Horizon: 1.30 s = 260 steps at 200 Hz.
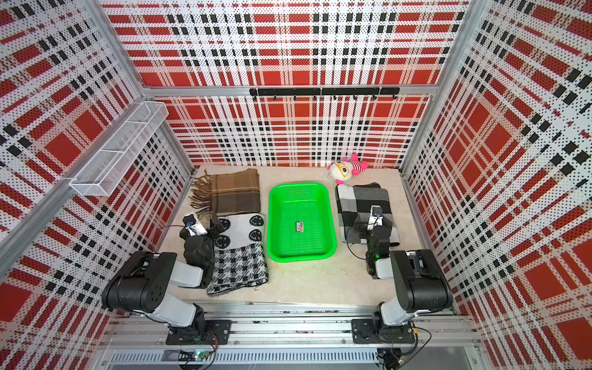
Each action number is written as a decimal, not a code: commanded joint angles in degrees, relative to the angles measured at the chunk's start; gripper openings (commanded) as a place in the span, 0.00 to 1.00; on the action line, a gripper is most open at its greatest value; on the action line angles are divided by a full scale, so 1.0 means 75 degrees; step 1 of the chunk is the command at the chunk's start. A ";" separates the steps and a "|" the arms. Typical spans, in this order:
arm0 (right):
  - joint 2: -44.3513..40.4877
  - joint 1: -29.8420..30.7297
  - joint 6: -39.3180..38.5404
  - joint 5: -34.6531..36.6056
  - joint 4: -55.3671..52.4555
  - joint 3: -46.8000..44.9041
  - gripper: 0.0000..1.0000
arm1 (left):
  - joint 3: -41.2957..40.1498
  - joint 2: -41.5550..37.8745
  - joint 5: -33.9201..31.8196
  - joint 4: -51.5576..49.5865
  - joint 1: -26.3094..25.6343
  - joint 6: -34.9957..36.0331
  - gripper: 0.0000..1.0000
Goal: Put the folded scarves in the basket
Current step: Adjust the basket at the center of the board.
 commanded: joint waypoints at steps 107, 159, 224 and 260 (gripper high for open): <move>0.0029 -0.0035 -0.0005 -0.0036 0.0077 0.0087 1.00 | 0.0065 0.0056 -0.0041 0.0190 -0.0017 0.0072 0.99; -0.0418 -0.0016 -0.0111 -0.0255 -0.1044 0.0609 1.00 | 0.0065 0.0049 -0.0207 0.0191 -0.0074 0.0093 0.99; -0.2085 0.0401 0.1783 -0.0433 -0.7770 0.5619 1.00 | 0.2567 -0.2101 -0.2917 -0.3230 -0.2229 0.1314 0.99; -0.1854 -0.0159 0.5376 -0.0884 -1.0415 0.6764 1.00 | 0.6312 -0.1769 0.1297 -0.8726 -0.0912 -0.3223 0.99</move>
